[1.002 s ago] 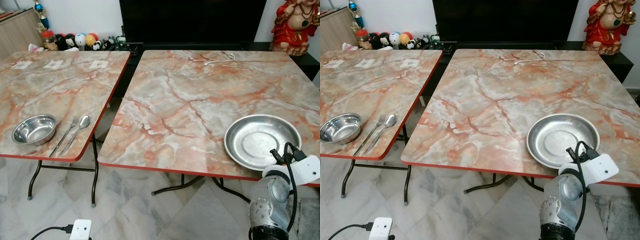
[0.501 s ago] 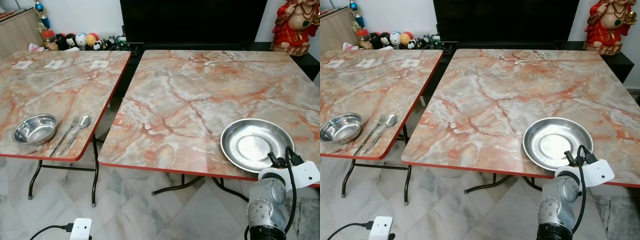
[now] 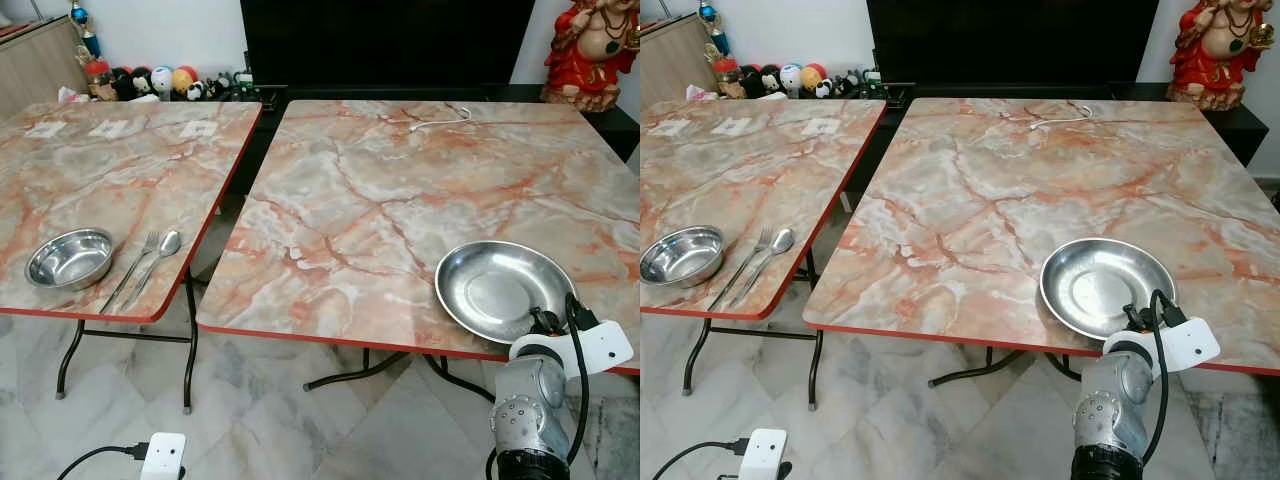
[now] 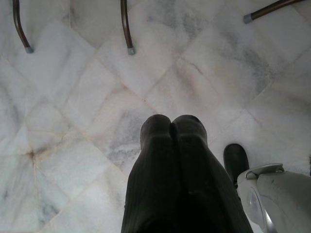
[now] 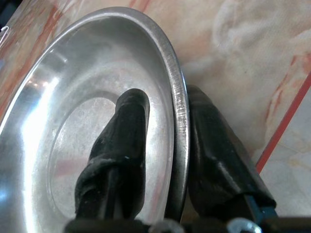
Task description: Setting the table
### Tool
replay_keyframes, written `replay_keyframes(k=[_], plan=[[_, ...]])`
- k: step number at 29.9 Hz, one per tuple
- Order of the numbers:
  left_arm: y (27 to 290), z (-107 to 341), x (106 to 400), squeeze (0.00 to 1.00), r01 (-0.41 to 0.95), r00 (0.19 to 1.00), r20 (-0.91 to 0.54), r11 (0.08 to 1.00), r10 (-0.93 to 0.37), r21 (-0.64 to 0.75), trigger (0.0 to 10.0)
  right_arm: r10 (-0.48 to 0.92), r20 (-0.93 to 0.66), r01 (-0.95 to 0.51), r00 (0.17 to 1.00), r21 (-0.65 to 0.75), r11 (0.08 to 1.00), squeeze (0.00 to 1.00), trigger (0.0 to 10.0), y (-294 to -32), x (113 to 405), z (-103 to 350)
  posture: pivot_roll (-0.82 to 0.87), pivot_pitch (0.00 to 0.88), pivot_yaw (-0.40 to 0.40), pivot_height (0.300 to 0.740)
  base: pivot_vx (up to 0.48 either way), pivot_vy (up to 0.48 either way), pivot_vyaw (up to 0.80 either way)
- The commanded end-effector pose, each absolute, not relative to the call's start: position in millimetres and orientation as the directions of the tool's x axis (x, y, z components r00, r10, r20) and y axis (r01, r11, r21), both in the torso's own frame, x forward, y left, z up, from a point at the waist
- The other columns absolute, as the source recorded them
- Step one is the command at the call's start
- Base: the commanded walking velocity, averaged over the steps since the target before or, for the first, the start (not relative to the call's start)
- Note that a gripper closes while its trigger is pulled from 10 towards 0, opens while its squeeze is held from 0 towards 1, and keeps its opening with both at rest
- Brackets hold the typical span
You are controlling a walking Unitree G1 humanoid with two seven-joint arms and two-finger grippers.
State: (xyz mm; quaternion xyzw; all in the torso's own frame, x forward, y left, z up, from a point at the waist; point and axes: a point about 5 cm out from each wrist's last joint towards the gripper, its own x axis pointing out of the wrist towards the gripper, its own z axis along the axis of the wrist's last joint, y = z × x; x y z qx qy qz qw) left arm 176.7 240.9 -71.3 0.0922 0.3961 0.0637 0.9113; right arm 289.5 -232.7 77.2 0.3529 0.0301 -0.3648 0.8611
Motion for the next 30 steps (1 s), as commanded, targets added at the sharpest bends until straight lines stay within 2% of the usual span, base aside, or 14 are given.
replay_keyframes(k=[1,5,6,7,8,10,11,12,13,26,30], plan=[[245,-71,174,0.00,-0.029,0.674,-0.712,0.970,0.198,0.242,10.0,-0.594,-0.310,0.642,0.742,0.583,0.498,0.00,10.0,-229,293,78,-0.02,0.000,0.025,0.740,0.000,0.000,0.00],[245,-71,174,0.00,-0.027,0.675,-0.711,0.970,0.197,0.243,10.0,-0.594,-0.297,0.634,0.748,0.586,0.505,0.00,10.0,-229,293,80,-0.02,0.000,0.024,0.740,0.000,0.000,0.00],[245,-71,174,0.00,-0.029,0.674,-0.711,0.970,0.199,0.243,10.0,-0.595,-0.290,0.631,0.750,0.585,0.509,0.59,10.0,-230,294,81,-0.02,0.000,0.025,0.740,0.000,0.000,0.00],[245,-71,174,0.00,-0.029,0.674,-0.711,0.970,0.198,0.243,10.0,-0.595,-0.284,0.626,0.752,0.591,0.509,0.98,10.0,-230,294,81,-0.02,0.000,0.025,0.740,0.000,0.000,0.00],[245,-71,174,0.00,-0.028,0.674,-0.712,0.970,0.198,0.243,10.0,-0.595,-0.279,0.623,0.754,0.592,0.512,1.00,10.0,-230,295,82,-0.02,0.000,0.025,0.740,0.000,0.000,0.00],[245,-71,174,0.00,-0.030,0.673,-0.712,0.969,0.200,0.243,10.0,-0.601,-0.269,0.625,0.752,0.582,0.521,1.00,10.0,-229,295,84,-0.02,0.000,0.025,0.740,0.000,0.000,0.00],[246,-71,173,0.00,-0.031,0.673,-0.712,0.969,0.200,0.243,10.0,-0.606,-0.265,0.626,0.750,0.581,0.521,0.59,10.0,-229,296,85,-0.02,0.000,0.025,0.740,0.000,0.000,0.00],[246,-72,173,0.00,-0.032,0.672,-0.712,0.969,0.201,0.243,10.0,-0.609,-0.262,0.626,0.749,0.581,0.521,0.06,10.0,-229,296,86,-0.02,0.000,0.025,0.740,0.000,0.000,0.00],[246,-72,173,0.00,-0.033,0.672,-0.713,0.969,0.202,0.243,10.0,-0.614,-0.260,0.632,0.745,0.568,0.526,0.00,10.0,-230,295,86,-0.02,0.000,0.024,0.740,0.000,0.000,0.00],[245,-73,171,0.00,-0.036,0.669,-0.715,0.971,0.200,0.238,10.0,-0.672,-0.251,0.685,0.696,0.514,0.517,0.00,10.0,-237,292,88,-0.02,0.000,0.020,0.740,0.000,0.000,0.00],[245,-73,171,0.00,-0.041,0.670,-0.714,0.971,0.202,0.236,10.0,-0.730,-0.131,0.707,0.671,0.410,0.576,0.00,10.0,-245,287,100,-0.02,0.000,0.020,0.740,0.000,0.000,0.00]])
